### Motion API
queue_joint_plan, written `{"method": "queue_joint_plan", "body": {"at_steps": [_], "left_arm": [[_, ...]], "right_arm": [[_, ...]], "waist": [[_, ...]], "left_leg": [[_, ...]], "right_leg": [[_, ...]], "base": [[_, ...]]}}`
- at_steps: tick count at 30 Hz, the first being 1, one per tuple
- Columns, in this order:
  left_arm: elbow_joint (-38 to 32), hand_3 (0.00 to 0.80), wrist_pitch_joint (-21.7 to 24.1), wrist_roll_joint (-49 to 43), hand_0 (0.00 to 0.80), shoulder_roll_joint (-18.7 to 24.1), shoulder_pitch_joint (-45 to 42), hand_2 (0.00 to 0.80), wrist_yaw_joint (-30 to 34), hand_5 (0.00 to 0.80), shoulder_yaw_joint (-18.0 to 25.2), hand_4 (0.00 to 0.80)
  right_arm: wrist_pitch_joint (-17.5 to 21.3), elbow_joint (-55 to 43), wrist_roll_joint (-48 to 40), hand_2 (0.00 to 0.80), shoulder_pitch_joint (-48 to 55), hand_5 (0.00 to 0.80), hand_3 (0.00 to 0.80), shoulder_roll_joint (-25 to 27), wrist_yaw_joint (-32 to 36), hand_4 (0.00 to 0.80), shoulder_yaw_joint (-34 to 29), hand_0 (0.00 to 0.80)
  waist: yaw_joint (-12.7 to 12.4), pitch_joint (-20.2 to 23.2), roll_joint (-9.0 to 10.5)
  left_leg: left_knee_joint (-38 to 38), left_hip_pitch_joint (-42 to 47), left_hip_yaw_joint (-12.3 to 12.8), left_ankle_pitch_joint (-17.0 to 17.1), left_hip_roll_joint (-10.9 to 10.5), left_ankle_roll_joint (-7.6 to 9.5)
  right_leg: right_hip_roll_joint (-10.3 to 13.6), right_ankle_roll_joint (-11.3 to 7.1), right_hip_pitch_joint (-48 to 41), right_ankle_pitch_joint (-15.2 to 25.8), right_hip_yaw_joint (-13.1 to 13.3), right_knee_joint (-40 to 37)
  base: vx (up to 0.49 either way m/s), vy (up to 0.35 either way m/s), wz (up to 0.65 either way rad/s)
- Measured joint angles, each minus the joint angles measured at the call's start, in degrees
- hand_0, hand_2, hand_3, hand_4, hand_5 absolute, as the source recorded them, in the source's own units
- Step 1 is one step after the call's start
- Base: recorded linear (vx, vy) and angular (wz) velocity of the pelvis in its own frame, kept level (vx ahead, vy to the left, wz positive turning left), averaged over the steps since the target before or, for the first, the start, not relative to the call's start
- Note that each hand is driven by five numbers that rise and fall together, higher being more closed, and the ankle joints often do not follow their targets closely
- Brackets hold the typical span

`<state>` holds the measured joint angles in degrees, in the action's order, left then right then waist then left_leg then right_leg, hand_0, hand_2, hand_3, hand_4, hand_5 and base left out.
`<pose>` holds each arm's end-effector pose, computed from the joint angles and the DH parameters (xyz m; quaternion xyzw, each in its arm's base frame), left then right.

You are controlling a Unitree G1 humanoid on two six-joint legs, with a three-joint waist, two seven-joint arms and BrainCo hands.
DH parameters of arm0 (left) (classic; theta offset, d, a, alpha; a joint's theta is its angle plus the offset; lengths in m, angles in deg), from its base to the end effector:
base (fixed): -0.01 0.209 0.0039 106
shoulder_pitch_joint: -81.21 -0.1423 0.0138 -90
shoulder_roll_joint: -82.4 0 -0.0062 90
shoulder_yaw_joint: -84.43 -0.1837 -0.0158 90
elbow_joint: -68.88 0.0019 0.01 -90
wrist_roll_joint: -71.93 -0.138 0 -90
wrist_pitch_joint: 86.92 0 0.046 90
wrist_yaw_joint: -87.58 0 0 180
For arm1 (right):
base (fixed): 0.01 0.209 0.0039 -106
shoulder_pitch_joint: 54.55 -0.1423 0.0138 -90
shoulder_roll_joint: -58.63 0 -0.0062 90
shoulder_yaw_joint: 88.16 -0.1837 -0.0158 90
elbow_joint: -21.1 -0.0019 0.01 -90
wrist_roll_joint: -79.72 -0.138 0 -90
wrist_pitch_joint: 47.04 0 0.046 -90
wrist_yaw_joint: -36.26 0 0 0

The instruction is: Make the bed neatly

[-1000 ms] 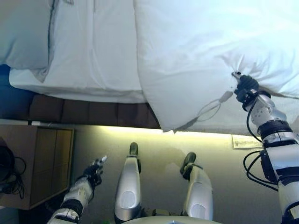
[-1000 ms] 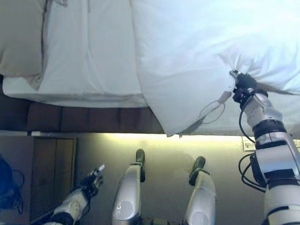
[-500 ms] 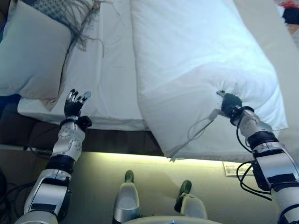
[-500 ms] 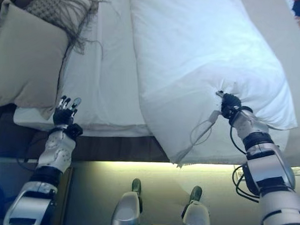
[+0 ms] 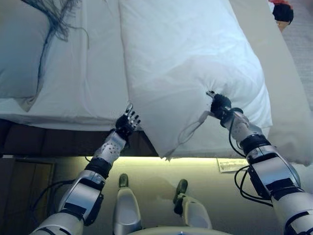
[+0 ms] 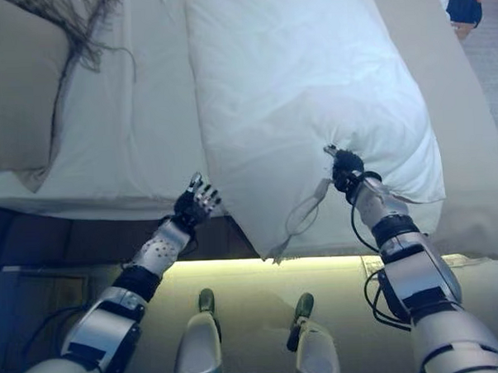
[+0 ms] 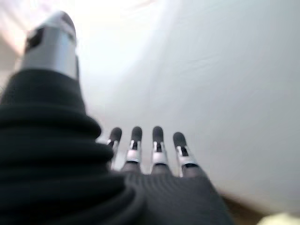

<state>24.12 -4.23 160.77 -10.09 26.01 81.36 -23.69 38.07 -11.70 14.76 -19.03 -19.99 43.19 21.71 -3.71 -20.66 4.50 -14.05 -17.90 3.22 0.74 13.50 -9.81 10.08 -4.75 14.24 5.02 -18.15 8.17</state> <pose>0.3006 0.1394 0.0417 -0.5015 0.2401 -0.0013 0.8312 0.3525 -0.2078 0.1360 0.2316 0.0684 0.0541 0.9689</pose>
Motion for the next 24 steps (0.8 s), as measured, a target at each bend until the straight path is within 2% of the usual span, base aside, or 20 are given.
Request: {"method": "queue_joint_plan", "body": {"at_steps": [2, 5, 9, 16, 18, 24], "left_arm": [[1.3, 0.0, -1.4, 10.7, 0.0, -3.0, -0.5, 0.0, 0.2, 0.0, -0.3, 0.0], [1.5, 0.0, -2.6, 20.3, 0.0, -5.8, -1.1, 0.0, 0.4, 0.0, -0.4, 0.0], [1.6, 0.0, -3.8, 22.0, 0.0, -8.5, -1.2, 0.0, 0.2, 0.0, -1.0, 0.0], [3.5, 0.0, -5.4, 22.6, 0.0, -9.1, -1.5, 0.0, -2.8, 0.0, -4.4, 0.0], [3.9, 0.0, -5.8, 22.7, 0.0, -9.4, -1.6, 0.0, -3.3, 0.0, -4.8, 0.0], [4.3, 0.0, -5.8, 22.7, 0.0, -11.6, -1.3, 0.0, -4.9, 0.0, -5.8, 0.0]], "right_arm": [[1.2, -1.6, -1.3, 0.8, -1.0, 0.8, 0.8, -0.2, 0.0, 0.8, 0.2, 0.8], [2.5, -2.3, -2.0, 0.8, -2.7, 0.8, 0.8, -1.7, 0.0, 0.8, 0.6, 0.8], [2.7, -3.3, -2.2, 0.8, -3.6, 0.8, 0.8, -2.3, 0.0, 0.8, 1.5, 0.8], [4.7, -6.1, -3.8, 0.8, -4.0, 0.8, 0.8, -3.1, 0.0, 0.8, 1.6, 0.8], [4.8, -7.7, -3.8, 0.8, -4.1, 0.8, 0.8, -3.8, 0.0, 0.8, 1.6, 0.8], [5.1, -12.3, -4.2, 0.8, -4.1, 0.8, 0.8, -4.5, 0.0, 0.8, 1.6, 0.8]], "waist": [[-0.1, -2.1, 1.14], [0.0, -2.7, 1.75], [-0.1, -3.2, 1.57], [0.3, -4.7, 1.57], [1.3, -4.8, 1.62], [1.6, -5.9, 1.71]], "left_leg": [[-0.6, -0.4, -0.1, 0.0, 0.4, -0.07], [-0.7, -2.0, -0.1, 0.2, 0.8, -0.26], [-0.5, -2.0, -0.1, 0.4, 1.1, -0.37], [-0.7, -2.4, 0.1, 0.3, 1.1, -0.37], [-0.8, -3.1, 0.2, 0.3, 1.1, -0.37], [-0.7, -3.1, 1.4, 0.3, 1.2, -0.37]], "right_leg": [[-0.4, 0.19, 0.2, 0.2, 0.2, 0.0], [-0.9, 0.54, 1.9, 0.7, 0.3, 0.0], [-1.1, 0.62, 1.9, 0.7, 0.3, -0.2], [-1.1, 0.63, 2.6, 0.7, 0.6, 0.0], [-1.1, 0.68, 3.3, 0.8, 0.7, 0.2], [-1.1, 0.69, 4.5, 0.8, 1.9, 0.7]], "base": [[-0.041, -0.099, -0.04], [-0.031, -0.078, -0.07], [-0.037, -0.05, -0.02], [-0.041, -0.003, -0.02], [-0.036, -0.025, -0.04], [-0.02, -0.022, -0.09]]}}
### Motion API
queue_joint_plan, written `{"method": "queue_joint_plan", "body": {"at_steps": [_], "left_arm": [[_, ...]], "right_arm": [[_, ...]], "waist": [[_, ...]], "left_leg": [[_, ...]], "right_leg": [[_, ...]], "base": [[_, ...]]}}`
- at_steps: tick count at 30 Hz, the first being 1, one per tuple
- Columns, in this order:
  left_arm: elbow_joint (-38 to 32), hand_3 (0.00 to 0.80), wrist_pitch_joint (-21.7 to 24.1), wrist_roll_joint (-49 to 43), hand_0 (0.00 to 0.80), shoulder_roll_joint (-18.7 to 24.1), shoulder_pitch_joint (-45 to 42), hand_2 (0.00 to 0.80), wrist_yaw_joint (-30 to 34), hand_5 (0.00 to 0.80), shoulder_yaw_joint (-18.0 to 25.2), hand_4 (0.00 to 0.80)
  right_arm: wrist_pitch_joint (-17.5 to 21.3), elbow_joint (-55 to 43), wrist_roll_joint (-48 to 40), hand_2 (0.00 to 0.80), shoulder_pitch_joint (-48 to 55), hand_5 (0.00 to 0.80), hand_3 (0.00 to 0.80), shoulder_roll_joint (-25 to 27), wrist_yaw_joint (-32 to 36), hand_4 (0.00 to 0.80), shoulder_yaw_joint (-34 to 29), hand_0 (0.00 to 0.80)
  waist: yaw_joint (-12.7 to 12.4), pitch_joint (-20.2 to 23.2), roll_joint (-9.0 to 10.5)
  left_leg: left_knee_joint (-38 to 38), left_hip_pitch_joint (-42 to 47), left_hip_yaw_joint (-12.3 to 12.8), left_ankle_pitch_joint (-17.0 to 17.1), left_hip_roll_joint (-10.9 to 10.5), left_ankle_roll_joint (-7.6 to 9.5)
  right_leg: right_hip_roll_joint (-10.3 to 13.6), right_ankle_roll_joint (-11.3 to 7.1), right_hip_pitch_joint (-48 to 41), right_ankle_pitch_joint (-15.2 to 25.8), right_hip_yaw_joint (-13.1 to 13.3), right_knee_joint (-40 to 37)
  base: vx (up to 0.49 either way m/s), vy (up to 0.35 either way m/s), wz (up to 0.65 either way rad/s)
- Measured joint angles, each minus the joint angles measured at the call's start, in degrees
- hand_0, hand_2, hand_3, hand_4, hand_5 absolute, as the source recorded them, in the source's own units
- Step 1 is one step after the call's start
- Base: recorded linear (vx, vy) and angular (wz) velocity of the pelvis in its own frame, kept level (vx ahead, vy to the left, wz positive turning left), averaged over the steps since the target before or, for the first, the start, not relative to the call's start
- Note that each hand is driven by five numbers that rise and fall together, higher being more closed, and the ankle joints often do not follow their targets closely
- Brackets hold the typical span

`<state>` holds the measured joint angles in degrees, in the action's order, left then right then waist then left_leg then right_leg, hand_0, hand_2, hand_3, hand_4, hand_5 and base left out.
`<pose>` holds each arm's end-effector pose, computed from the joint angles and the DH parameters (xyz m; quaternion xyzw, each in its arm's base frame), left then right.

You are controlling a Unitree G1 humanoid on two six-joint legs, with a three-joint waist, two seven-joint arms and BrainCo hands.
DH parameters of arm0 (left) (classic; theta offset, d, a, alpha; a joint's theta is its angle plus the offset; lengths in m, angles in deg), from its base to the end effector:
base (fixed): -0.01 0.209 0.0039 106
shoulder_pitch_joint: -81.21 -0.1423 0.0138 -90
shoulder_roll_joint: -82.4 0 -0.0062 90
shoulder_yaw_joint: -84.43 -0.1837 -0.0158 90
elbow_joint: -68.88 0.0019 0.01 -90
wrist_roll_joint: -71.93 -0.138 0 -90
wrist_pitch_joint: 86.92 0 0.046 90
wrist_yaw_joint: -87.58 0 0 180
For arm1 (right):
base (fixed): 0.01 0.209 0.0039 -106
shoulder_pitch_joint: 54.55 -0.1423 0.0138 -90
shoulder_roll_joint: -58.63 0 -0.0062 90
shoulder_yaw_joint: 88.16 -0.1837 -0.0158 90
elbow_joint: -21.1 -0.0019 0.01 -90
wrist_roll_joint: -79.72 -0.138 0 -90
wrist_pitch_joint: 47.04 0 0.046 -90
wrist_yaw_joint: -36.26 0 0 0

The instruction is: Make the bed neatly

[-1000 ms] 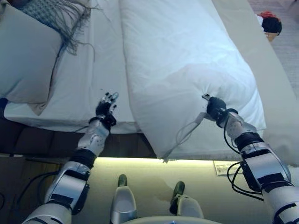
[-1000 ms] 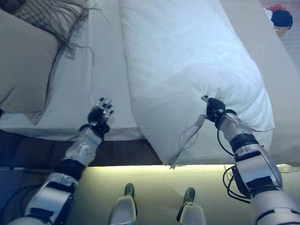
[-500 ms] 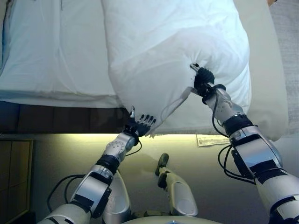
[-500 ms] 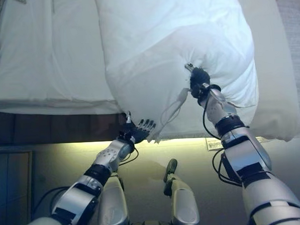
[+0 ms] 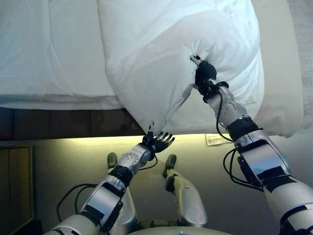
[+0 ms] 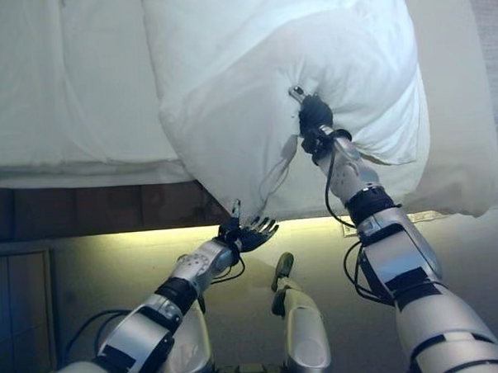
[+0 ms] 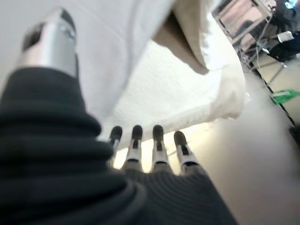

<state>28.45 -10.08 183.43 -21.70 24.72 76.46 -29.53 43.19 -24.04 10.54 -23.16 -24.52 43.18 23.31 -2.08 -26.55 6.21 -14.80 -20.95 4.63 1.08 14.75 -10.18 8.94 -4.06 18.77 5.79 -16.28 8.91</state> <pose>0.2755 0.0657 0.0185 -0.6421 0.3993 -0.0194 0.6542 0.3596 -0.1503 0.1852 0.2711 -0.0499 0.1797 0.9443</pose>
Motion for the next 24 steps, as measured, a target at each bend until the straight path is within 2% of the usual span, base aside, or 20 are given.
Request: {"method": "queue_joint_plan", "body": {"at_steps": [4, 10, 17, 20, 24], "left_arm": [[0.1, 0.0, 0.7, 0.0, 0.0, -1.2, 0.3, 0.0, 0.1, 0.0, -1.0, 0.0], [0.0, 0.0, 3.8, 0.0, 0.0, -1.5, 2.3, 0.0, 1.7, 0.0, -1.9, 0.0], [-0.1, 0.0, 7.3, 0.1, 0.0, -2.8, 5.2, 0.0, 10.7, 0.0, -1.7, 0.0], [-0.1, 0.0, 9.1, 0.1, 0.0, -3.3, 7.0, 0.0, 14.5, 0.0, 0.6, 0.0], [0.0, 0.0, 11.9, 0.1, 0.0, -3.2, 9.1, 0.0, 19.7, 0.0, 6.2, 0.0]], "right_arm": [[0.0, -2.6, 0.0, 0.8, 0.0, 0.8, 0.8, -0.3, 0.0, 0.8, 0.6, 0.8], [0.0, -8.3, 0.0, 0.8, 0.2, 0.8, 0.8, -1.7, -0.5, 0.8, 1.1, 0.8], [-0.5, -13.9, 0.0, 0.8, 1.2, 0.8, 0.8, -2.1, -1.9, 0.8, 1.3, 0.8], [-0.7, -15.8, 0.0, 0.8, 2.3, 0.8, 0.8, -2.3, -2.0, 0.8, 1.3, 0.8], [-2.0, -18.4, 0.0, 0.8, 4.3, 0.8, 0.8, -2.4, -1.9, 0.8, 1.2, 0.8]], "waist": [[1.4, -0.3, 0.35], [2.9, -0.7, 1.08], [4.5, -1.1, 1.99], [5.1, -1.4, 2.28], [6.3, -1.6, 2.68]], "left_leg": [[0.0, 0.0, 0.1, 0.0, 0.0, 0.0], [-0.9, -0.9, 1.4, -0.1, 0.3, -0.1], [-3.3, -3.7, 1.6, -0.8, 0.9, 0.06], [-4.6, -4.8, 1.7, -1.0, 1.2, -0.1], [-4.9, -4.8, 1.8, -1.2, 1.6, -0.02]], "right_leg": [[0.0, 0.01, 0.2, 0.0, 0.2, 0.1], [0.0, 0.2, 2.7, -0.1, 1.9, 2.0], [-0.2, 0.74, 6.3, -0.5, 3.3, 4.8], [-0.4, 0.95, 7.9, -0.7, 3.9, 6.0], [-0.6, 1.12, 8.1, -0.9, 4.1, 6.6]], "base": [[-0.001, -0.002, -0.01], [-0.019, 0.024, -0.12], [-0.02, 0.048, -0.08], [0.008, 0.061, -0.09], [0.01, 0.031, -0.03]]}}
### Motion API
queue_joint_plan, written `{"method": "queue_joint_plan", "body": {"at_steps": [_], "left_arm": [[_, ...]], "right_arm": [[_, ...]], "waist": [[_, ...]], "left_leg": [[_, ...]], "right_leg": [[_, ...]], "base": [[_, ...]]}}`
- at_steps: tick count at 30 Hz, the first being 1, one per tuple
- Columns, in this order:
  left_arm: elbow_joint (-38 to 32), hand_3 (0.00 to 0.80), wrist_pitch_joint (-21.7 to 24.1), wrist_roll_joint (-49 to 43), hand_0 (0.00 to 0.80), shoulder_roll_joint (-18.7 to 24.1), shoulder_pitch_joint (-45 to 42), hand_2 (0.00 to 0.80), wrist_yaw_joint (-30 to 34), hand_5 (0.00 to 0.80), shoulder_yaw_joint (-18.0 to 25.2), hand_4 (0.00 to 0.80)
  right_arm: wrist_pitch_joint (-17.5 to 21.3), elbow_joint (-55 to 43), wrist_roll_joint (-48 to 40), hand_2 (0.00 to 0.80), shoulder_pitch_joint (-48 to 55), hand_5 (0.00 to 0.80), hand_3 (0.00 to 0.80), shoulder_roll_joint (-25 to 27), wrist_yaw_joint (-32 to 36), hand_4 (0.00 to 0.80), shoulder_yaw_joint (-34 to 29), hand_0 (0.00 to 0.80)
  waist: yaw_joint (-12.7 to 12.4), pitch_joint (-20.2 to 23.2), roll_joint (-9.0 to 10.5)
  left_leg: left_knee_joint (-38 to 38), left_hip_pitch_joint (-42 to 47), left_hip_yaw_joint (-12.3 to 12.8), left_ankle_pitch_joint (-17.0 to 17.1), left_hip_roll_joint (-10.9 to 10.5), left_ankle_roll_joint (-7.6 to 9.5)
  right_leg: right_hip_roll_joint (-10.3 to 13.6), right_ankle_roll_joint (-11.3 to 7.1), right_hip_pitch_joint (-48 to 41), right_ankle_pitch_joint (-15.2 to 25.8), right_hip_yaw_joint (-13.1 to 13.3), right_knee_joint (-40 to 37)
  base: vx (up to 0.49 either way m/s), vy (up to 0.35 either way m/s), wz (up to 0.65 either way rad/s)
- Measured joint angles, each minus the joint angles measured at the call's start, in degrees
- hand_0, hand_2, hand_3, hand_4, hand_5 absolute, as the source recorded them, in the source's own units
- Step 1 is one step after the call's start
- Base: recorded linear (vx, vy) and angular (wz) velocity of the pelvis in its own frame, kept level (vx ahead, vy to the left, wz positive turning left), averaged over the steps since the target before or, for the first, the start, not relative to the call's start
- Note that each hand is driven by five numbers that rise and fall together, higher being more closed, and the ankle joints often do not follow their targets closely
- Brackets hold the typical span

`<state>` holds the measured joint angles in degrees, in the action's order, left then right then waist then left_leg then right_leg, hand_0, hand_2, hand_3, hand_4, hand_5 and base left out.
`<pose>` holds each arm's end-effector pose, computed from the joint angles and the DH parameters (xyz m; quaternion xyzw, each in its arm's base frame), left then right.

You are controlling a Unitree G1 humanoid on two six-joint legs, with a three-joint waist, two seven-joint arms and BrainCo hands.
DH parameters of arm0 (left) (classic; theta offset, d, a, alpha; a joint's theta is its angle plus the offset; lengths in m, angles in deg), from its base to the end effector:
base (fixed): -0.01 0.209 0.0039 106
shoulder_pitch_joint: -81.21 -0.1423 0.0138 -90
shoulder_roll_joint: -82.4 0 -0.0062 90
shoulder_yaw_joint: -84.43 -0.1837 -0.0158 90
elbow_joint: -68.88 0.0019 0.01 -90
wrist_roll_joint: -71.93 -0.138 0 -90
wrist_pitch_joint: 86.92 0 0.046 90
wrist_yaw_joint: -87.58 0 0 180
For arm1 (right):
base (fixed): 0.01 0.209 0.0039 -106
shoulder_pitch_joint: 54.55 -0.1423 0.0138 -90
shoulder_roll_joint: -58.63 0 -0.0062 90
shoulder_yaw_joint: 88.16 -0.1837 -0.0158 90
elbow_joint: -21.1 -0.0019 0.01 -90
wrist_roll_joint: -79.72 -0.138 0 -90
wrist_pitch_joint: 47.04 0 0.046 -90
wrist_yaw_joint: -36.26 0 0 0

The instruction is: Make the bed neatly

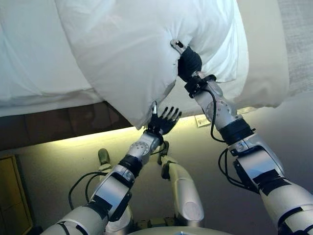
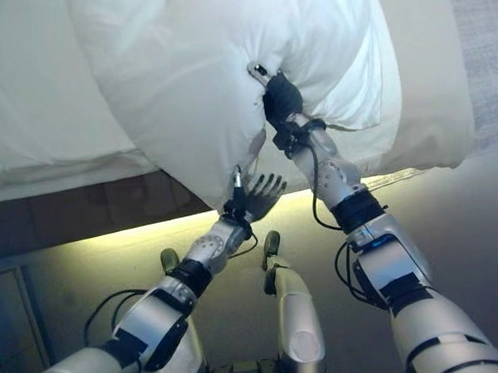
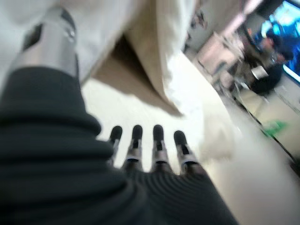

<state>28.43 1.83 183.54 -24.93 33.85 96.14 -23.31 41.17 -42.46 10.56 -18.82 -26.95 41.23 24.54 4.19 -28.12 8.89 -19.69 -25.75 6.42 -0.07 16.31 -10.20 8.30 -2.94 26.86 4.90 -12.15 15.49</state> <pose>0.3100 0.0550 0.0664 -0.7322 0.1599 -0.1188 0.6513 0.3364 -0.1093 0.1997 0.2795 -0.0810 0.2911 0.9114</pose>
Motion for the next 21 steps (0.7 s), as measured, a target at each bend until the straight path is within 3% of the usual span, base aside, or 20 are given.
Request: {"method": "queue_joint_plan", "body": {"at_steps": [6, 15, 21], "left_arm": [[-0.5, 0.0, 3.6, 0.6, 0.0, -0.2, 1.8, 0.0, 7.6, 0.0, 4.4, 0.0], [-8.9, 0.0, 15.6, 1.9, 0.0, -3.4, 2.4, 0.0, 17.7, 0.0, 8.0, 0.0], [-12.5, 0.0, 22.6, 1.9, 0.0, -4.6, 2.7, 0.0, 19.4, 0.0, 8.3, 0.0]], "right_arm": [[-1.4, -4.4, 0.1, 0.8, 2.6, 0.8, 0.8, 0.0, 0.7, 0.8, -0.1, 0.8], [-1.6, -8.1, 0.0, 0.8, 4.5, 0.8, 0.8, 0.0, 1.4, 0.8, -0.4, 0.8], [-1.6, -10.1, 0.0, 0.8, 6.2, 0.8, 0.8, 0.0, 2.4, 0.8, -1.6, 0.8]], "waist": [[0.5, -0.2, 0.43], [0.9, -0.8, 1.9], [-0.2, -0.7, 2.06]], "left_leg": [[0.0, -0.4, -0.1, 0.0, 0.3, -0.09], [-0.6, -2.0, -1.2, 0.1, 0.7, -0.47], [-1.3, -3.0, -2.3, -0.2, 1.7, -0.87]], "right_leg": [[-0.1, 0.19, 0.7, -0.5, -0.1, 0.8], [-0.2, 0.38, 1.0, -1.5, -1.8, 1.6], [-1.0, 0.78, 1.0, -1.9, -2.9, 1.8]], "base": [[0.0, 0.0, 0.0], [-0.005, -0.051, 0.07], [-0.018, -0.052, 0.05]]}}
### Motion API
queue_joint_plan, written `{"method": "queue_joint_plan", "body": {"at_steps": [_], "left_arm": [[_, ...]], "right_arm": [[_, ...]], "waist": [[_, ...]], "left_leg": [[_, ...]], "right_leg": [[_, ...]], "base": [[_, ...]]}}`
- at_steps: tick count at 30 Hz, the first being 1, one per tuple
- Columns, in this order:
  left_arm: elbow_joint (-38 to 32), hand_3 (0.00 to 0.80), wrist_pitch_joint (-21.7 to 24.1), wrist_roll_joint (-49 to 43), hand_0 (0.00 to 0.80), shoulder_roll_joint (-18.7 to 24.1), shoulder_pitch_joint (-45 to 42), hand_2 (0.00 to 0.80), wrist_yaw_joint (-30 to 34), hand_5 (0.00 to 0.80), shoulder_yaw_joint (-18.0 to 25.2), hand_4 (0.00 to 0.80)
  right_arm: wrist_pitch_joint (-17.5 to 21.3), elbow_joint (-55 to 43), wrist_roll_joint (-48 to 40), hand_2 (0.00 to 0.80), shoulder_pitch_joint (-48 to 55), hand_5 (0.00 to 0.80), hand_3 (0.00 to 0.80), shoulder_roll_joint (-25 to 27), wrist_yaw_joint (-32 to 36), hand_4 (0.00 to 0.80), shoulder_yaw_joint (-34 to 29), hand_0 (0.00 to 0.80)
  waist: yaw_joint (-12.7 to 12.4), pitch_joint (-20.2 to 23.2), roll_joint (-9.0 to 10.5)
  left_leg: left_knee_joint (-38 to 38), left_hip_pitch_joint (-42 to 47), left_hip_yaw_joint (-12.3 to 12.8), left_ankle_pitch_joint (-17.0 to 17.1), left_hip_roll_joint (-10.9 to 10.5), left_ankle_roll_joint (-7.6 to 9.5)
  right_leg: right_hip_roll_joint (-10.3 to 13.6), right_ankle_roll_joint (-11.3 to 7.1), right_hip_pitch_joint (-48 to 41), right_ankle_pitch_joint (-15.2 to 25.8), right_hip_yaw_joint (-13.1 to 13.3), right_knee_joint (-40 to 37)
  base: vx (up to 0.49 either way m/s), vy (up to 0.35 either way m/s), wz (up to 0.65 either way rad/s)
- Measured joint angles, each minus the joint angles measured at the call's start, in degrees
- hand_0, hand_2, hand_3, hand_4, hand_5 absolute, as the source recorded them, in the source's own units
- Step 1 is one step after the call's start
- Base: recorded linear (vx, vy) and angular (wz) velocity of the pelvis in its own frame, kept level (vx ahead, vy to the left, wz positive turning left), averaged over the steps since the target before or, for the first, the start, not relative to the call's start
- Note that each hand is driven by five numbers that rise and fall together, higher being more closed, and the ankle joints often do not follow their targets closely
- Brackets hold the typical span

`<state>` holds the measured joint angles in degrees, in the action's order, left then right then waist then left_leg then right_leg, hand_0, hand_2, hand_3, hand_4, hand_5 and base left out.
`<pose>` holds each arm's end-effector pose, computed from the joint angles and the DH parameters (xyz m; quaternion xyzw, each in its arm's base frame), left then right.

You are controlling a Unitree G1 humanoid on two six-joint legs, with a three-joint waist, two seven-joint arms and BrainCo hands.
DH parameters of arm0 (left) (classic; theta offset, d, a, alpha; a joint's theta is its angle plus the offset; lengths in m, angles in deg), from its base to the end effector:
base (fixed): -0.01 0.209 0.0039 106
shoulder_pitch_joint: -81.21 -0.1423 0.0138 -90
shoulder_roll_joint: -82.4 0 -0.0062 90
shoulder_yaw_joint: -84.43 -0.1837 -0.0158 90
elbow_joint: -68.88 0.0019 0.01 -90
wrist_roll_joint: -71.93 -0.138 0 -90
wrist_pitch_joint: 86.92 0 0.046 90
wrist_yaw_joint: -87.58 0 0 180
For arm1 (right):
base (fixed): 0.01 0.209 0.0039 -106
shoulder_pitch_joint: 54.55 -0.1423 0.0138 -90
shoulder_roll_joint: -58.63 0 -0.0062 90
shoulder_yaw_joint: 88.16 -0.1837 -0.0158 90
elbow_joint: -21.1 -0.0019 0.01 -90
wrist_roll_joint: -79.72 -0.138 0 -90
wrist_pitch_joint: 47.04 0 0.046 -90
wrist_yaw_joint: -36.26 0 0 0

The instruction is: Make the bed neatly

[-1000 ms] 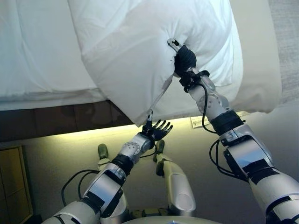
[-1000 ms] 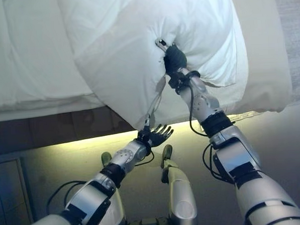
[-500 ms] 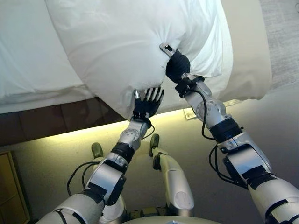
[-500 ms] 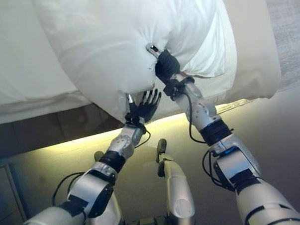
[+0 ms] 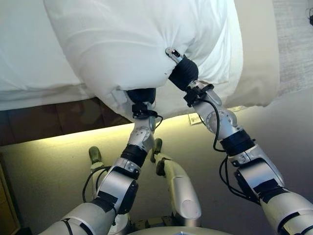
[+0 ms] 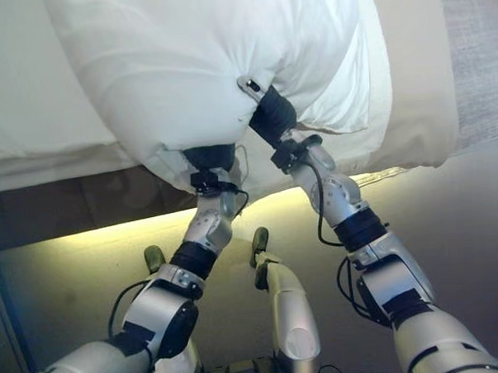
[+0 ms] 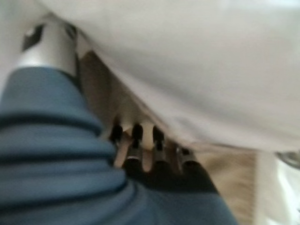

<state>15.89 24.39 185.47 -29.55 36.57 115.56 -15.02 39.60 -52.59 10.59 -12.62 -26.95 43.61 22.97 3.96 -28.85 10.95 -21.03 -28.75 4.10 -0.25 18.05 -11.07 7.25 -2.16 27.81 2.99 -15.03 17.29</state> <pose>0.3213 0.0534 0.1190 -0.7890 -0.1734 -0.1509 0.5698 0.3180 -0.1074 0.1929 0.2937 -0.0942 0.3431 0.8872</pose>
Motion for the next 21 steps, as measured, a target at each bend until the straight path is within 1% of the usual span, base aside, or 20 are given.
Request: {"method": "queue_joint_plan", "body": {"at_steps": [3, 5, 9, 13, 14, 16, 18, 21], "left_arm": [[0.0, 0.0, 3.3, 0.0, 0.0, 0.0, 0.0, 0.0, -0.5, 0.0, 0.0, 0.0], [-0.5, 0.0, 5.8, 0.0, 0.0, 0.0, -0.1, 0.0, -2.1, 0.0, -0.2, 0.0], [-3.5, 0.0, 10.6, 0.0, 0.0, -0.1, -0.5, 0.0, -5.7, 0.0, -0.6, 0.0], [-4.3, 0.0, 13.7, 0.0, 0.0, -0.1, -1.9, 0.0, -8.9, 0.0, -1.4, 0.0], [-4.4, 0.0, 14.2, 0.0, 0.0, -0.1, -2.5, 0.0, -9.6, 0.0, -1.8, 0.0], [-4.6, 0.0, 14.8, 0.0, 0.0, -0.1, -4.0, 0.0, -10.4, 0.0, -1.8, 0.0], [-5.3, 0.0, 15.8, 0.0, 0.0, -0.2, -5.9, 0.0, -10.7, 0.0, -1.5, 0.0], [-6.7, 0.0, 15.8, 0.0, 0.0, -0.3, -8.7, 0.0, -10.6, 0.0, -0.6, 0.0]], "right_arm": [[0.0, 0.0, 0.0, 0.8, 0.5, 0.8, 0.8, -0.3, 0.4, 0.8, 0.0, 0.8], [0.0, 0.0, 0.0, 0.8, 1.2, 0.8, 0.8, -0.7, 0.4, 0.8, 0.0, 0.8], [0.0, 0.1, 0.0, 0.8, 1.5, 0.8, 0.8, -1.6, 0.4, 0.8, 0.0, 0.8], [-0.1, 2.2, 0.0, 0.8, 2.1, 0.8, 0.8, -2.0, 0.3, 0.8, 0.1, 0.8], [-0.4, 3.0, 0.0, 0.0, 2.3, 0.0, 0.0, -2.0, 0.3, 0.0, 0.1, 0.0], [-1.2, 4.4, 0.0, 0.0, 2.3, 0.0, 0.0, -2.0, 0.2, 0.0, 0.2, 0.0], [-2.2, 5.2, 0.0, 0.0, 2.5, 0.0, 0.0, -1.9, 0.2, 0.0, 0.3, 0.0], [-3.6, 5.2, 0.0, 0.0, 3.2, 0.0, 0.0, -1.7, 0.4, 0.0, 0.4, 0.0]], "waist": [[-0.2, 0.0, 0.01], [-0.3, 0.0, 0.05], [-0.6, 0.1, 0.09], [-1.3, 0.1, 0.08], [-1.8, 0.1, 0.09], [-2.1, 0.1, 0.12], [-2.9, 0.1, 0.13], [-3.7, 0.1, 0.12]], "left_leg": [[0.2, -0.1, -0.6, 0.1, 0.2, -0.1], [0.3, -0.1, -1.2, 0.2, 0.2, -0.26], [0.6, 0.2, -1.4, 0.2, 0.2, -0.32], [1.6, 2.8, -1.5, 0.3, -0.1, -0.35], [2.0, 3.6, -1.6, 0.4, -0.2, -0.35], [2.9, 5.1, -1.9, 0.5, -0.5, -0.34], [3.7, 6.4, -2.0, 0.7, -0.9, -0.1], [4.2, 7.5, -2.4, 0.7, -1.5, 0.07]], "right_leg": [[-0.2, 0.18, -0.2, -0.2, -0.6, 0.1], [-0.2, 0.21, -0.7, -0.5, -1.3, 0.1], [-0.1, 0.23, -1.2, -0.5, -1.6, -0.1], [0.1, 0.0, -4.0, -0.8, -2.4, -0.6], [0.2, -0.06, -4.9, -0.9, -2.5, -0.8], [0.4, -0.22, -6.6, -1.0, -3.0, -1.4], [0.9, -0.42, -7.8, -1.2, -3.3, -1.6], [1.4, -0.75, -9.2, -1.5, -3.6, -1.6]], "base": [[-0.017, -0.035, 0.05], [-0.017, -0.017, 0.12], [0.003, 0.013, 0.05], [0.019, 0.031, 0.11], [0.043, 0.044, 0.12], [0.037, 0.037, 0.16], [0.039, 0.042, 0.12], [0.057, 0.063, 0.14]]}}
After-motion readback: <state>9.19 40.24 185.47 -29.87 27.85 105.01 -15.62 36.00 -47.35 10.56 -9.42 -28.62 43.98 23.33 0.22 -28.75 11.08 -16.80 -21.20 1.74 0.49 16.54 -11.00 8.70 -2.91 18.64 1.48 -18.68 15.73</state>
